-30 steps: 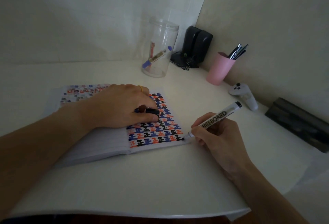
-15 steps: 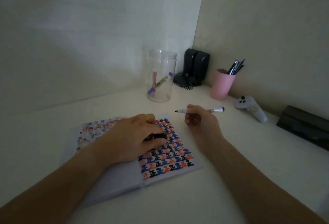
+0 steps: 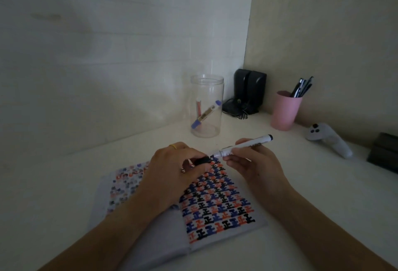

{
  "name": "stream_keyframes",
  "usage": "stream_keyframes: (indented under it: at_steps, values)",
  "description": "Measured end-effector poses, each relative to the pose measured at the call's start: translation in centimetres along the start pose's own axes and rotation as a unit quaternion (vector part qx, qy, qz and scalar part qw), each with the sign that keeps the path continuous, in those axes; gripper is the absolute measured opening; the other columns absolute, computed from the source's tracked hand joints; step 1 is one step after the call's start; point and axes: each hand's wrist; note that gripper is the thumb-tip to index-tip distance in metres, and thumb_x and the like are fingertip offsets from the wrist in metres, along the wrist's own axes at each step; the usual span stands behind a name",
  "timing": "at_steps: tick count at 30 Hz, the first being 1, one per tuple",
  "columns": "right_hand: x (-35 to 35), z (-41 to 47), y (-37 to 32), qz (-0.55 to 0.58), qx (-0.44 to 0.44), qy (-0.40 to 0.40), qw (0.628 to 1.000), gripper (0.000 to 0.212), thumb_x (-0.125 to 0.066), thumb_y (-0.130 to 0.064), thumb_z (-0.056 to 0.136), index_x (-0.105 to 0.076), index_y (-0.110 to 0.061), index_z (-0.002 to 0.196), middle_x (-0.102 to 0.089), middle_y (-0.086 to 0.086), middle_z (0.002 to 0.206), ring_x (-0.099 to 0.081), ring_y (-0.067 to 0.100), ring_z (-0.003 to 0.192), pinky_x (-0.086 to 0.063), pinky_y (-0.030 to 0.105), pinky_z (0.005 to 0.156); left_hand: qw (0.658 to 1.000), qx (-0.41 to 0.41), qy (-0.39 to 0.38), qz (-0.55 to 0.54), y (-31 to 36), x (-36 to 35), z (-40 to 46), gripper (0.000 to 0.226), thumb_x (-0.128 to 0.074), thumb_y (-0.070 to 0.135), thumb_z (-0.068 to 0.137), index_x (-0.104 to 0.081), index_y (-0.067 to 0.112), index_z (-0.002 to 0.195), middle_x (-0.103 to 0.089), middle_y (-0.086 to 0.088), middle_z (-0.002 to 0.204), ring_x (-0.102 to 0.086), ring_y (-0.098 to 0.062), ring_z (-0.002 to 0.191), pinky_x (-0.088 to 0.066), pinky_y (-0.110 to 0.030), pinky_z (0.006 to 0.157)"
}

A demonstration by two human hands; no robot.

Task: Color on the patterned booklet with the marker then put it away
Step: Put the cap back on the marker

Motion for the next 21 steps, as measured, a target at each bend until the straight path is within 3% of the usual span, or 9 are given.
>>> stream_keyframes:
  at_steps: [7, 12, 16, 21]
  values:
    - [-0.33, -0.51, 0.16, -0.027, -0.001, -0.035, 0.999, 0.012, -0.064, 0.007, 0.086, -0.062, 0.003, 0.097, -0.074, 0.020, 0.086, -0.074, 0.028, 0.081, -0.062, 0.030, 0.077, 1.000, -0.012, 0.005, 0.000, 0.17, -0.01, -0.01, 0.021, -0.071, 0.042, 0.086, -0.077, 0.031, 0.103, -0.070, 0.015, 0.089, -0.063, -0.001, 0.075, -0.042, -0.008, 0.068]
    - [-0.67, -0.69, -0.13, 0.001, -0.020, -0.048, 0.999, 0.022, -0.071, -0.007, 0.077, -0.067, 0.001, 0.098, -0.076, 0.026, 0.096, -0.076, 0.034, 0.089, -0.062, 0.035, 0.084, 1.000, -0.017, 0.019, 0.001, 0.19, 0.09, -0.01, 0.028, -0.063, 0.050, 0.089, -0.076, 0.031, 0.105, -0.071, 0.014, 0.089, -0.063, -0.001, 0.074, -0.042, -0.008, 0.068]
    - [-0.90, -0.82, -0.30, 0.015, -0.034, -0.036, 0.999, 0.025, -0.072, -0.016, 0.077, -0.072, -0.001, 0.096, -0.077, 0.025, 0.097, -0.077, 0.030, 0.086, -0.063, 0.033, 0.082, 0.999, -0.041, 0.019, 0.014, 0.20, 0.22, -0.02, 0.033, -0.057, 0.052, 0.090, -0.075, 0.028, 0.103, -0.076, 0.011, 0.092, -0.066, -0.003, 0.076, -0.051, -0.018, 0.074]
    - [-0.67, -0.93, -0.32, 0.013, -0.050, -0.041, 0.998, 0.027, -0.074, -0.018, 0.077, -0.076, 0.001, 0.096, -0.078, 0.022, 0.095, -0.077, 0.023, 0.082, -0.062, 0.029, 0.081, 0.996, -0.086, 0.011, 0.031, 0.49, 0.48, -0.06, 0.032, -0.064, 0.048, 0.090, -0.076, 0.022, 0.105, -0.077, 0.008, 0.089, -0.064, -0.002, 0.074, -0.043, -0.005, 0.072]
Point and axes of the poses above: each hand's wrist, its own z-axis towards the middle knuckle, its own x-axis out of the back of the hand, y = z × x
